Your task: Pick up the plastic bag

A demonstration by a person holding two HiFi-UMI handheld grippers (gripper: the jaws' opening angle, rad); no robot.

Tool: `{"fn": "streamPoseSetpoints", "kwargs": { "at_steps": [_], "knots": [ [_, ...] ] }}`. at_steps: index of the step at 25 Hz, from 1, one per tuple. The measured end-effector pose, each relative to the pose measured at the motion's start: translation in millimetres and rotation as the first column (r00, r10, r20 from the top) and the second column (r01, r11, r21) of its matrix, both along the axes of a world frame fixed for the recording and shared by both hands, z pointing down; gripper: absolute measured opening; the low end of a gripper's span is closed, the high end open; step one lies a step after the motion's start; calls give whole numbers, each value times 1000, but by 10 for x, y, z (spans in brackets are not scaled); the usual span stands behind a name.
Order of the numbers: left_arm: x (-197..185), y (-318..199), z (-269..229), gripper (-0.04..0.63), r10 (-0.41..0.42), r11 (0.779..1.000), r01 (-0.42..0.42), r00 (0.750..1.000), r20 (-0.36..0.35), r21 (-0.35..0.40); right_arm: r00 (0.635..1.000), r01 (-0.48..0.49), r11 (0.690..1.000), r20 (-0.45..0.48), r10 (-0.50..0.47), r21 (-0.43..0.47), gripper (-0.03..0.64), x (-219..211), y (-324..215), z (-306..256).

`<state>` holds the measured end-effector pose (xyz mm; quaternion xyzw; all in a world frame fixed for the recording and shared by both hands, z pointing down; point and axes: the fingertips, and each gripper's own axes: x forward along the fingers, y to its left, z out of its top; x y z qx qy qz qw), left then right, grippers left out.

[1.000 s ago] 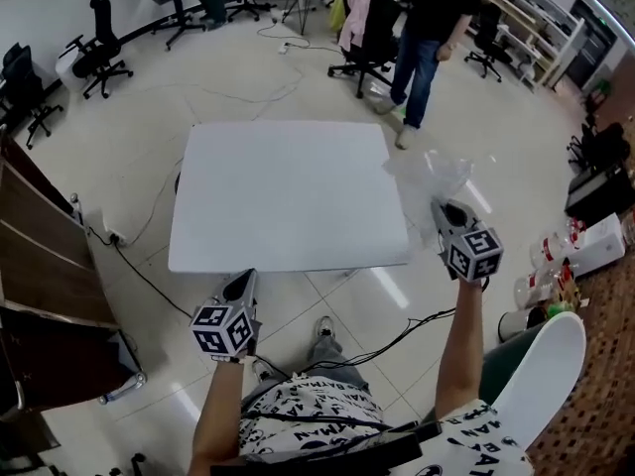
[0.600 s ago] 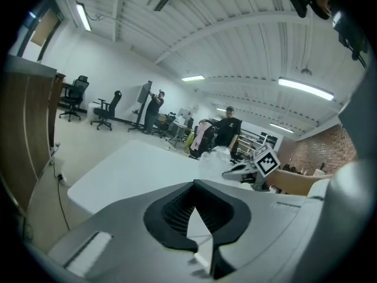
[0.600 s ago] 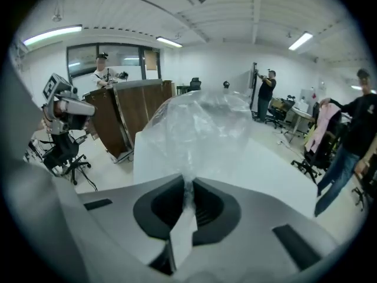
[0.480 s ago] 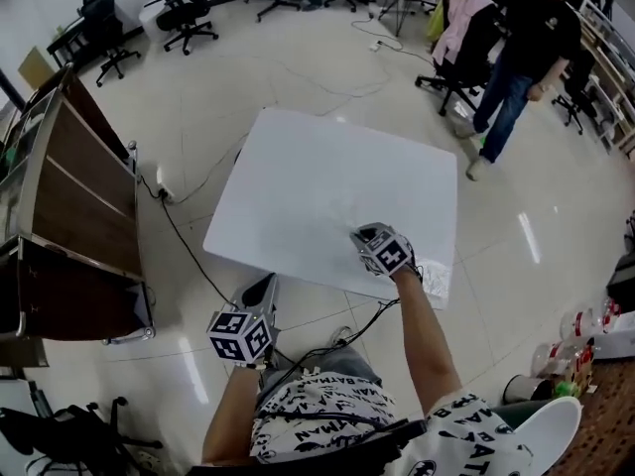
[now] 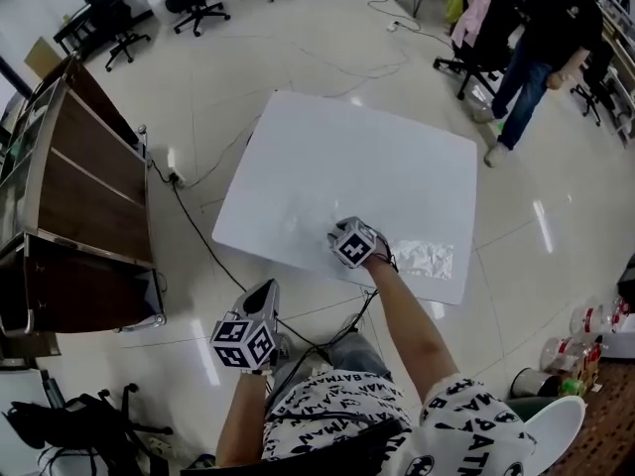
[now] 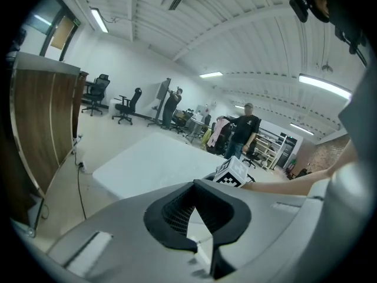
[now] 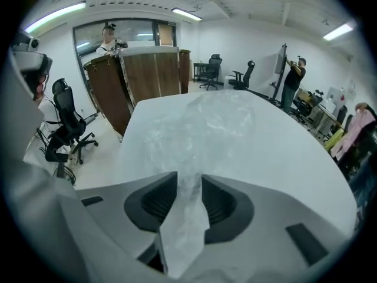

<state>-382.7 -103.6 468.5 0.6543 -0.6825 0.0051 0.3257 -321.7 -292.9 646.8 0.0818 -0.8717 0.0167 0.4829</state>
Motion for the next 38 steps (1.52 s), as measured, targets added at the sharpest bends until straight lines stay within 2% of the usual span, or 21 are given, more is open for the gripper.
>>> {"fn": "streamPoseSetpoints", "kwargs": {
  "at_steps": [2,3,4,7,10,14,17,19,23,25,28,30,34,38],
  "knots": [
    [-1,-5,2,-2,11,1000,-11,1000,-2,-3,1000,-10,1000,5,10,2,149,-6,18,56],
    [7,-8,2,-2,18,1000,-18,1000,-2,-3,1000,-15,1000,6,15,-7,192,-4,38,86],
    [19,-8,5,-2,24,1000,-24,1000,-3,-2,1000,-20,1000,12,20,-19,206,-4,60,114],
    [63,-7,41,-2,42,999,-42,999,-3,-1,999,-37,999,33,38,-37,212,-17,78,166],
    [26,-35,86,-2,49,999,-49,999,-1,2,997,-37,998,66,40,-46,281,-146,44,127],
    [-103,21,24,-2,39,999,-39,999,-6,22,990,-40,999,136,45,-37,299,-319,114,-198],
    [-96,-61,-89,-2,70,996,-70,997,-10,51,970,-119,992,208,123,-31,299,-134,33,-571],
    [-96,-119,-123,-2,106,992,-105,994,-4,69,927,-221,973,295,232,-72,299,67,15,-796],
    [-81,-210,-227,-2,200,975,-201,980,19,95,801,-362,915,442,404,-180,280,425,306,-1258],
    [-33,-253,-276,-2,264,958,-265,964,28,110,747,-420,887,483,457,-191,178,602,501,-1452],
    [125,-149,-300,-2,351,929,-350,936,20,122,680,-506,844,521,517,-177,77,896,924,-1659],
    [255,-67,-321,-2,401,907,-399,916,17,134,630,-572,804,539,559,-165,6,1111,1175,-1784],
    [522,-13,-406,-2,466,871,-464,884,23,162,537,-668,727,572,621,-163,-3,1493,1439,-1980],
    [807,66,-431,-2,488,860,-483,873,15,163,478,-727,665,570,669,-172,-3,1846,1688,-2122]
  ]
}}
